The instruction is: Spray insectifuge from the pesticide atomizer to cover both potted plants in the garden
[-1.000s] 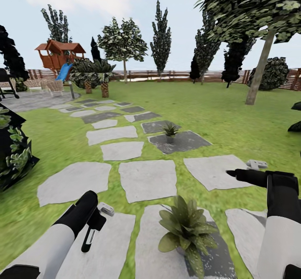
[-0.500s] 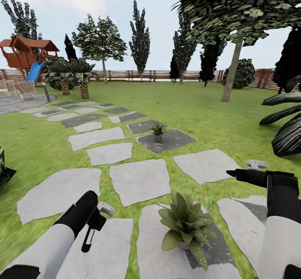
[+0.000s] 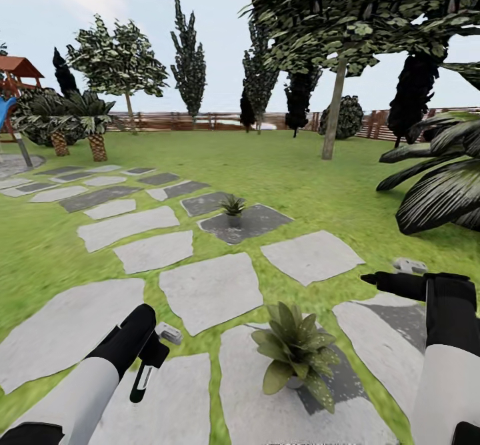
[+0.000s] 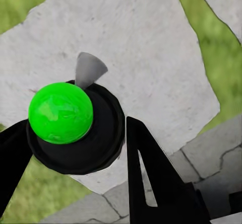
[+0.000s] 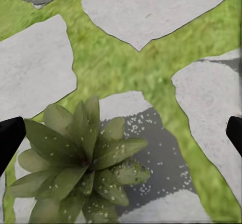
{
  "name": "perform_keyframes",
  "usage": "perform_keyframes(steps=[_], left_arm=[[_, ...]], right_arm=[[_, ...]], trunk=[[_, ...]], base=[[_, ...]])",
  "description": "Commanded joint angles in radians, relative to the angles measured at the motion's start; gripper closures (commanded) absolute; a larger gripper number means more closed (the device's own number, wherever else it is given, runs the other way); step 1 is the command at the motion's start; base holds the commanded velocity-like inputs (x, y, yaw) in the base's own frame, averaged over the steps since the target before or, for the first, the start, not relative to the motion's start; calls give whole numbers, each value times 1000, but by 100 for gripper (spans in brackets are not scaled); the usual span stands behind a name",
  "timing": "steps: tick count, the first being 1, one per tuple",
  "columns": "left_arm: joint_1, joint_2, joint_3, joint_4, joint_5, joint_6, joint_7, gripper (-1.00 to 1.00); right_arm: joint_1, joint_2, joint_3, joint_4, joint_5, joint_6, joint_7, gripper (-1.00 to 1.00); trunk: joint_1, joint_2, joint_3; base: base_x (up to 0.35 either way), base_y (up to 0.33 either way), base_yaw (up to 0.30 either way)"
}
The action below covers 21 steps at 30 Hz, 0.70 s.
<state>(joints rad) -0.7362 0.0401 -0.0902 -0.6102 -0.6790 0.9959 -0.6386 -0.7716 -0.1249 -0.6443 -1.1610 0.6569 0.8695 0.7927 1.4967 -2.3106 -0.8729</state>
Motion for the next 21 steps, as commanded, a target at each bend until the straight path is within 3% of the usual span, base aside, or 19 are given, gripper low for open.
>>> perform_keyframes(steps=[1, 16, 21], left_arm=[[0, 1, -5, -2, -10, 1, -10, 100], [0, 1, -5, -2, -10, 1, -10, 100], [0, 1, -6, -2, -10, 1, -10, 100]], right_arm=[[-2, 1, -1, -1, 10, 3, 10, -100], [-2, 2, -2, -2, 10, 6, 10, -100], [-2, 2, -2, -2, 10, 6, 10, -100]], trunk=[[0, 0, -1], [0, 0, -1], [0, 0, -1]], base=[[0, 306, -289], [0, 306, -280], [0, 306, -36]])
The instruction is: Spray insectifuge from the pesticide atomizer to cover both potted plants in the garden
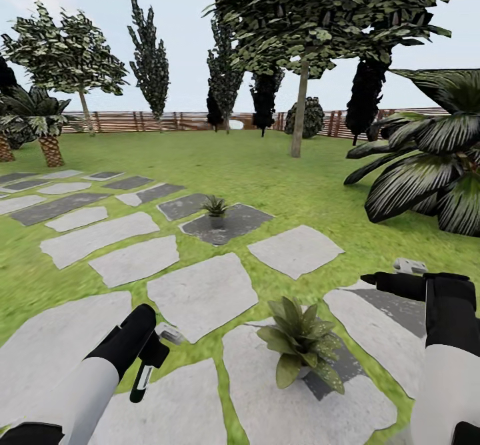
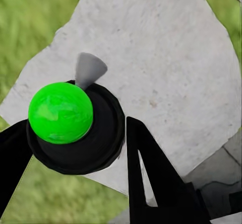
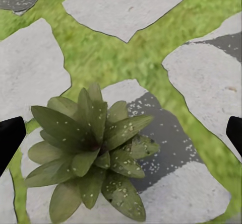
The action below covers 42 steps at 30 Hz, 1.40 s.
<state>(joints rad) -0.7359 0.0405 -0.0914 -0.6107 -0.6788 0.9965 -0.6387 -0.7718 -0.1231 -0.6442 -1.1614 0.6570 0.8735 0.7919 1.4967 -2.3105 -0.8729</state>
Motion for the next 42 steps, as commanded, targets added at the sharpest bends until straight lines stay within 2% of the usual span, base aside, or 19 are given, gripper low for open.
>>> perform_keyframes(steps=[1, 6, 13, 26, 38, 40, 42], left_arm=[[0, 1, -5, -1, -10, 1, -10, 100], [0, 1, -5, -1, -10, 1, -10, 100], [0, 1, -5, -1, -10, 1, -10, 100], [0, 2, -7, -1, -10, 1, -10, 100], [-9, 0, -15, -1, -10, 3, -12, 100], [-34, -11, -24, 0, -11, 4, -13, 100], [-55, -39, -51, 5, -11, 7, -13, 100]], right_arm=[[-1, 0, -2, -1, 11, 2, 10, -100], [-1, 0, -2, -2, 10, 2, 11, -100], [-1, 0, -2, -1, 10, 2, 11, -100], [-1, 0, -2, -2, 10, 2, 11, -100], [-1, -1, -2, -1, 10, 2, 11, -100], [-1, -1, -3, -2, 10, 2, 11, -100], [-1, -1, -2, -2, 10, 2, 11, -100]], trunk=[[0, 0, -1], [0, 0, -1], [0, 0, -1], [0, 0, -1], [0, 0, -1], [0, 0, -1], [0, 0, -1]], base=[[0, 305, -2], [0, 305, -20], [0, 242, -226], [3, 12, -266], [207, 0, -265], [14, 0, -254], [4, 0, -252]])
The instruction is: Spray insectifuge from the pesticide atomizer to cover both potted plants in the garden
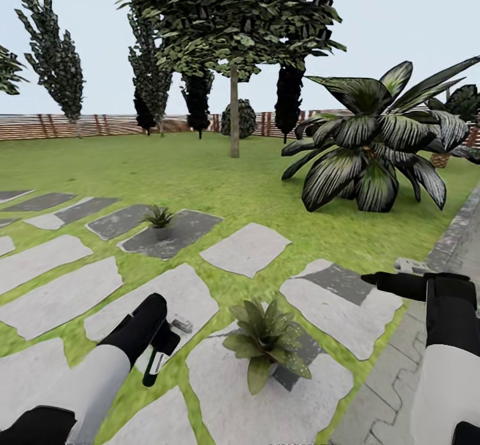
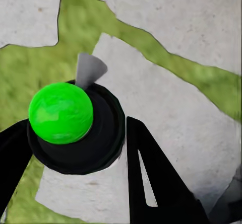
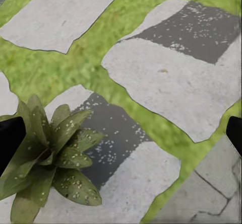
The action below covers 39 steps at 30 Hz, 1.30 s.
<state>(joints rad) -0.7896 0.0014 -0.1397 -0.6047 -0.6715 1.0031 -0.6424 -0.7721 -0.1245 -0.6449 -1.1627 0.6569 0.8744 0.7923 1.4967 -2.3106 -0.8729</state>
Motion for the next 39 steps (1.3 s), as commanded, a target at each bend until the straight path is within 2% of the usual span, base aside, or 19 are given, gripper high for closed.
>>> perform_keyframes(steps=[1, 5, 10, 14, 16, 39], left_arm=[[-6, -9, -12, 0, -19, 1, -10, 100], [-27, -29, -38, 5, -18, 4, -14, 100], [-41, -32, -48, 27, -18, 7, -16, 100], [-69, -32, -105, 103, -19, 8, -16, 100], [-71, -31, -111, 111, -19, 8, -16, 100], [-63, -27, -107, 116, -19, 7, -15, 100]], right_arm=[[-1, 0, -1, -1, 10, 1, 11, -100], [-1, 0, -1, -1, 10, 1, 10, -100], [-1, 0, -1, -1, 10, 1, 10, -100], [-1, 0, -1, -2, 12, 1, 11, -100], [-1, 0, -2, -3, 12, 3, 11, -100], [-1, 0, -2, -3, 12, 4, 12, -100]], trunk=[[0, 0, -1], [0, 0, -1], [0, 0, -1], [0, 0, -1], [0, 0, 0], [0, 0, 15]], base=[[2, 0, -251], [1, 0, -244], [0, 0, -117], [0, 0, -21], [0, 0, -134], [0, 0, -243]])
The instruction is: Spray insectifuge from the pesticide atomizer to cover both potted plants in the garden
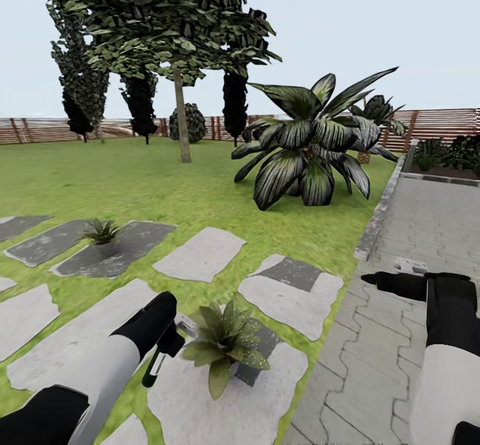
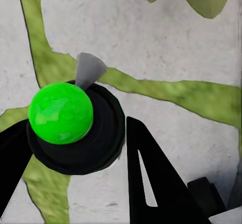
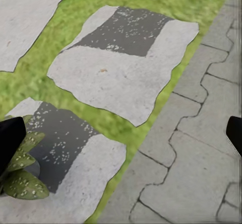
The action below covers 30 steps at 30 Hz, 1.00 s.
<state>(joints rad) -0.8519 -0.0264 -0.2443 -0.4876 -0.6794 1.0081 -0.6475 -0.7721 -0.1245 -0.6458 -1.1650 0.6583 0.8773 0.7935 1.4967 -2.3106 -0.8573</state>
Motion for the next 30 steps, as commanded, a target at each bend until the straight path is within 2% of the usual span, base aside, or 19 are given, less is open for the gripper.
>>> perform_keyframes(steps=[1, 12, 15, 23, 30], left_arm=[[0, 0, -3, -2, -11, 2, -10, 100], [6, 0, -3, -2, -11, 1, -9, 100], [10, 0, -4, -2, -11, 1, -9, 100], [69, 0, -5, -2, -11, 0, -8, 100], [77, 2, -6, -2, -11, 0, -7, 100]], right_arm=[[-1, 0, -2, -1, 10, 2, 10, -100], [-1, 0, -1, -1, 10, 1, 10, -100], [-1, 0, -1, 0, 9, 2, 10, -100], [-1, 0, -2, 1, 9, 1, 10, -100], [-1, 0, 0, 1, 10, 1, 10, -100]], trunk=[[0, 0, 0], [0, 0, 8], [0, 0, 8], [0, 0, 8], [0, 0, 8]], base=[[0, 0, -243], [0, 0, -198], [0, 0, -32], [0, 0, -2], [0, 0, 0]])
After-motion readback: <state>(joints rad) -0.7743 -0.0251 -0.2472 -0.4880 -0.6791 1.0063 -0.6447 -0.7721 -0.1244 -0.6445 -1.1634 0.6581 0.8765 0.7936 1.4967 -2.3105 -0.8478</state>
